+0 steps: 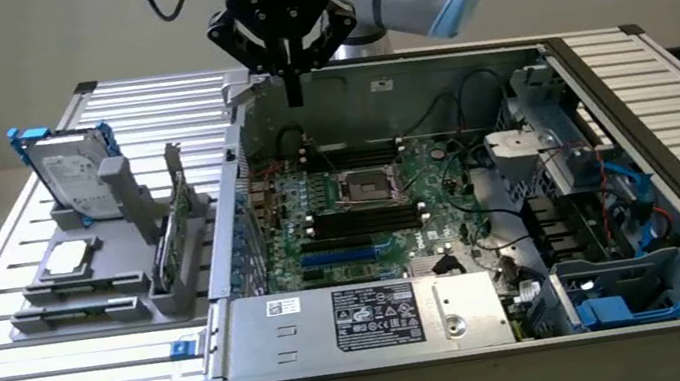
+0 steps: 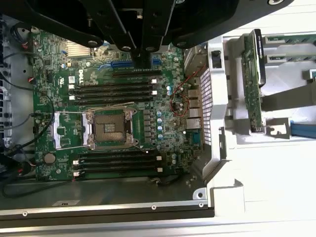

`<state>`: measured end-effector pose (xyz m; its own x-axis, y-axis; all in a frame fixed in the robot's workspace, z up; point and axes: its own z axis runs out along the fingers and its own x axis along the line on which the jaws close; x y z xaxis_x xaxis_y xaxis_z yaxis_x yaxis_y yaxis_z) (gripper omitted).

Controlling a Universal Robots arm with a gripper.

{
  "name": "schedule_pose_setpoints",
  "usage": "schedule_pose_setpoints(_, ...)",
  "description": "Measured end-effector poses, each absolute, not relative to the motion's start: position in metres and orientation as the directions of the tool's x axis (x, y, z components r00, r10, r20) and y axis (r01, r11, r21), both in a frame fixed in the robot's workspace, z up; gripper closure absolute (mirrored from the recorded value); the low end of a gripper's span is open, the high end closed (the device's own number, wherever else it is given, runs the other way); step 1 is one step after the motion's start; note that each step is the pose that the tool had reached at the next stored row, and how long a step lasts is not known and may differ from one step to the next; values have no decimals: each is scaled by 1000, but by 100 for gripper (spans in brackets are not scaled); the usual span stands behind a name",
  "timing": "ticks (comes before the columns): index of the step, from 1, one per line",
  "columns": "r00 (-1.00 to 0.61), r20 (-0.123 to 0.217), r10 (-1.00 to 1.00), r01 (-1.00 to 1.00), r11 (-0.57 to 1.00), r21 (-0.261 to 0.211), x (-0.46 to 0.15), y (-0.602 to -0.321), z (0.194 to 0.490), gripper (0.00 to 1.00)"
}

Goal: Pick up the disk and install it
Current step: 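Reach for the disk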

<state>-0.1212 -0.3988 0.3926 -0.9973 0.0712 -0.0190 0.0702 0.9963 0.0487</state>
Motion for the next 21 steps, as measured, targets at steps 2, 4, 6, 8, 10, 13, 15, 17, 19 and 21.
schedule_pose_setpoints(2,-997,-19,71,70,996,49,-121,-399,393,89)
schedule_pose_setpoints(4,-997,-18,71,70,996,49,-125,-399,393,89)
schedule_pose_setpoints(6,-997,-19,71,70,996,49,-134,-397,392,89)
schedule_pose_setpoints(8,-997,-18,71,70,996,49,-143,-396,391,89)
schedule_pose_setpoints(10,-997,-17,71,70,996,49,-152,-395,390,89)
schedule_pose_setpoints(13,-997,-13,71,71,996,48,-166,-392,390,89)
schedule_pose_setpoints(15,-997,-9,71,71,996,48,-175,-390,390,89)
schedule_pose_setpoints(17,-997,-6,71,71,996,48,-184,-388,389,89)
schedule_pose_setpoints(19,-997,-2,71,71,996,48,-193,-386,389,89)
schedule_pose_setpoints(21,-997,1,71,71,996,47,-202,-384,389,89)
